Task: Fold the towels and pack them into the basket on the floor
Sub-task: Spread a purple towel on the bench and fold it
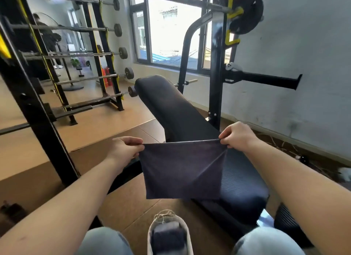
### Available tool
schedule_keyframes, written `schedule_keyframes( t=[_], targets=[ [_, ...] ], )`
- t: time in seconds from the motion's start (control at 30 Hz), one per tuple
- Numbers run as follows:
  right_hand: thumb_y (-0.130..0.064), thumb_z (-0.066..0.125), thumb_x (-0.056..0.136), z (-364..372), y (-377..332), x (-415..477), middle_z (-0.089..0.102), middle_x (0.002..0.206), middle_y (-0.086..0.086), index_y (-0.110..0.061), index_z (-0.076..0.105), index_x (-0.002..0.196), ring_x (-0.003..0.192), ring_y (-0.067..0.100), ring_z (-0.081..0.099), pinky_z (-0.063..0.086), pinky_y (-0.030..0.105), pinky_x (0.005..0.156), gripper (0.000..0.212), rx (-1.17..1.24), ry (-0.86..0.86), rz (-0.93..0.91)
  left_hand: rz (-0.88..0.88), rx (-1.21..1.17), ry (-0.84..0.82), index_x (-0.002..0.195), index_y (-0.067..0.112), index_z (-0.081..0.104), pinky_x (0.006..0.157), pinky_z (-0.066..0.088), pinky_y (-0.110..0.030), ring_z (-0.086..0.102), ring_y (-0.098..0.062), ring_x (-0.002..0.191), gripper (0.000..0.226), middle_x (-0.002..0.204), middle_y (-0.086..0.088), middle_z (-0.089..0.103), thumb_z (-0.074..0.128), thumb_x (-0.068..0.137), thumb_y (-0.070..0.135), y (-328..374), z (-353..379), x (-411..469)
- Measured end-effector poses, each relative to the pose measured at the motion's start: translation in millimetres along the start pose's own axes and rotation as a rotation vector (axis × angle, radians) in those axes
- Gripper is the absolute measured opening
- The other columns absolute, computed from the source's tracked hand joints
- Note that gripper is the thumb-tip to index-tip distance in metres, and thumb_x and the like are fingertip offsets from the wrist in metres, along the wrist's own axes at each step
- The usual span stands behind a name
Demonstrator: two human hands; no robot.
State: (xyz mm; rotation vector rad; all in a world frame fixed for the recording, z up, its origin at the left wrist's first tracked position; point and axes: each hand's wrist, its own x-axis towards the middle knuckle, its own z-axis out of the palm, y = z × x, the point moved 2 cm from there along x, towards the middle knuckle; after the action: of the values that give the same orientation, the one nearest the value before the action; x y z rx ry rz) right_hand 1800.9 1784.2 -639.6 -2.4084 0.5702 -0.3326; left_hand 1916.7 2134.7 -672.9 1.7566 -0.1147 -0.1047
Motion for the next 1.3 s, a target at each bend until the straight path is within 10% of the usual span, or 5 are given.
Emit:
schedule_keyframes(
  t=[0.33, 0.53, 1.1, 1.3],
  targets=[
    [-0.016, 0.077, 0.079, 92.0, 62.9, -1.9, 0.074, 0.080, -0.005, -0.025, 0.077, 0.078, 0.078, 0.016, 0.070, 0.058, 0.032, 0.075, 0.009, 0.239, 0.016, 0.233, -0.071, 0.269, 0.090, 0.099, 0.028, 0.077, 0.083, 0.062, -0.042, 0.070, -0.016, 0.080, 0.013, 0.090, 0.007, 0.074, 0.073, 0.090, 0.020, -96.3, 37.3, 17.1],
    [-0.008, 0.076, 0.077, 155.2, 92.7, -11.4, 0.074, 0.083, 0.008, -0.016, 0.076, 0.078, 0.071, 0.021, 0.069, 0.063, 0.034, 0.063, 0.008, 0.428, -0.047, 0.452, -0.369, -0.071, 0.146, 0.096, 0.020, 0.078, 0.071, 0.057, -0.035, 0.069, -0.025, 0.091, 0.009, 0.098, -0.008, 0.074, 0.074, 0.091, 0.014, -144.5, 52.7, 20.8],
    [-0.009, 0.067, 0.081, 167.0, 68.4, -5.6, 0.067, 0.082, 0.008, -0.015, 0.070, 0.080, 0.071, 0.021, 0.063, 0.057, 0.031, 0.062, 0.007, 0.782, 0.054, 0.505, -0.406, -0.208, 0.303, 0.108, 0.020, 0.068, 0.069, 0.055, -0.030, 0.066, -0.025, 0.103, 0.011, 0.110, -0.008, 0.067, 0.067, 0.097, 0.019, -136.0, 51.6, 24.0],
    [0.002, 0.057, 0.091, 168.6, 56.8, -10.8, 0.055, 0.060, 0.002, -0.010, 0.063, 0.087, 0.043, 0.010, 0.049, 0.050, 0.024, 0.050, 0.014, 0.963, -0.069, 0.563, -0.418, -0.189, 0.213, 0.114, 0.018, 0.068, 0.063, 0.053, -0.026, 0.064, -0.020, 0.084, 0.016, 0.109, -0.012, 0.067, 0.066, 0.098, 0.021, -134.9, 63.7, 20.2]
  ],
)
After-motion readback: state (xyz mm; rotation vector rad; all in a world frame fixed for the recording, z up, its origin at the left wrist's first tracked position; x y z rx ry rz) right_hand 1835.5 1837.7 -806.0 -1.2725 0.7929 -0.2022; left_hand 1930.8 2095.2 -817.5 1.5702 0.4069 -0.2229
